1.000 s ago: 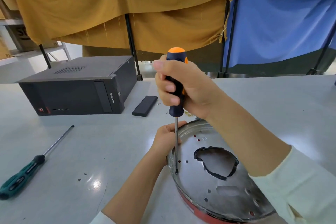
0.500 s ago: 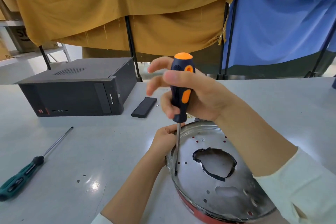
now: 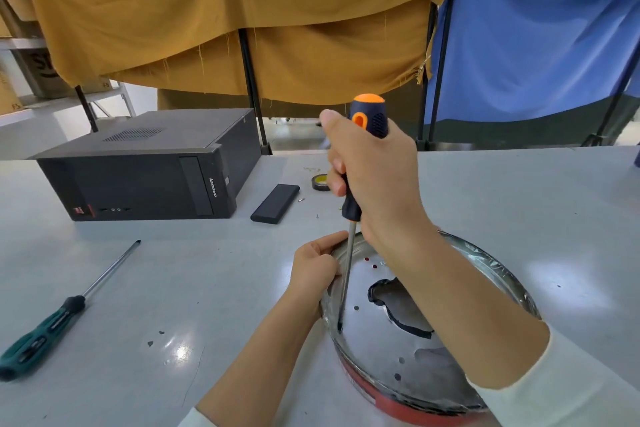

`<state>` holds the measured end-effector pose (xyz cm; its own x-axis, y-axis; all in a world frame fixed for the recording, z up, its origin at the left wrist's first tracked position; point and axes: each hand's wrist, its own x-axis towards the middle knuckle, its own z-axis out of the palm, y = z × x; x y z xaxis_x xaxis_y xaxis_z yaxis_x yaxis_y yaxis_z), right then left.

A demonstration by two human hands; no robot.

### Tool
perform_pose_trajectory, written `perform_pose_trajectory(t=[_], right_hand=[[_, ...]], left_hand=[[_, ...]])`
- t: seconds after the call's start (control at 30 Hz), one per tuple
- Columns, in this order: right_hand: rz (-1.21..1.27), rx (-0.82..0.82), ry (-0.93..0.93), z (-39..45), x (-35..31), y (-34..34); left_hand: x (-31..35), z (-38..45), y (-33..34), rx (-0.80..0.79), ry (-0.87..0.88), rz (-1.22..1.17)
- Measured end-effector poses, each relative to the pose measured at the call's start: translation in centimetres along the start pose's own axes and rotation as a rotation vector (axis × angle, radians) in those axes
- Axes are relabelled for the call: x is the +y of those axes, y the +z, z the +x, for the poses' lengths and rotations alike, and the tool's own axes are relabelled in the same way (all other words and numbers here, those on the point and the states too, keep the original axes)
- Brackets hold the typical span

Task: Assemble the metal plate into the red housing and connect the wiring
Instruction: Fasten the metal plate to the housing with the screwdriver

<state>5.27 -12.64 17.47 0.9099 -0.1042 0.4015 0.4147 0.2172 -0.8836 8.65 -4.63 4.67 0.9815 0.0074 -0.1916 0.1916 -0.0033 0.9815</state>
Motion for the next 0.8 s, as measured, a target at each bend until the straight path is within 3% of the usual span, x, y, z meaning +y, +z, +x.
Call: perform_pose_trajectory(t=[0.07,0.17,0.27,0.37,0.43,0.6,0.8], right_hand=[[-0.055,0.003,-0.032,-0.3,0.0,-0.4],[-0.051,-0.251,-0.033,-0.2,-0.3,-1.3],[0.113,-0.570,0.126,0.5,-0.8,-2.2],[0.093,-0.751,0.190,1.0,-1.3,-2.5],[0.017,-0.780,0.155,1.2,-1.4,-2.3],[0.093,-0.491,0.161,0.2,-0.7,-0.8],[0.019,0.132,0.080,-0.3,-0.1,-0.4]], left_hand=[[0.1,0.0,0.0,0.004,0.000,-0.010],[-0.2,0.2,-0.1,-0.037,0.001,0.003],[-0.2,0.3,-0.3,-0.070,0.003,-0.003],[0.0,0.2,0.0,-0.076,0.005,-0.037],[-0.1,0.0,0.2,-0.058,0.017,-0.048],[-0.7,0.3,0.2,0.006,0.024,-0.042],[-1.0,0.6,0.4,0.092,-0.015,-0.043]])
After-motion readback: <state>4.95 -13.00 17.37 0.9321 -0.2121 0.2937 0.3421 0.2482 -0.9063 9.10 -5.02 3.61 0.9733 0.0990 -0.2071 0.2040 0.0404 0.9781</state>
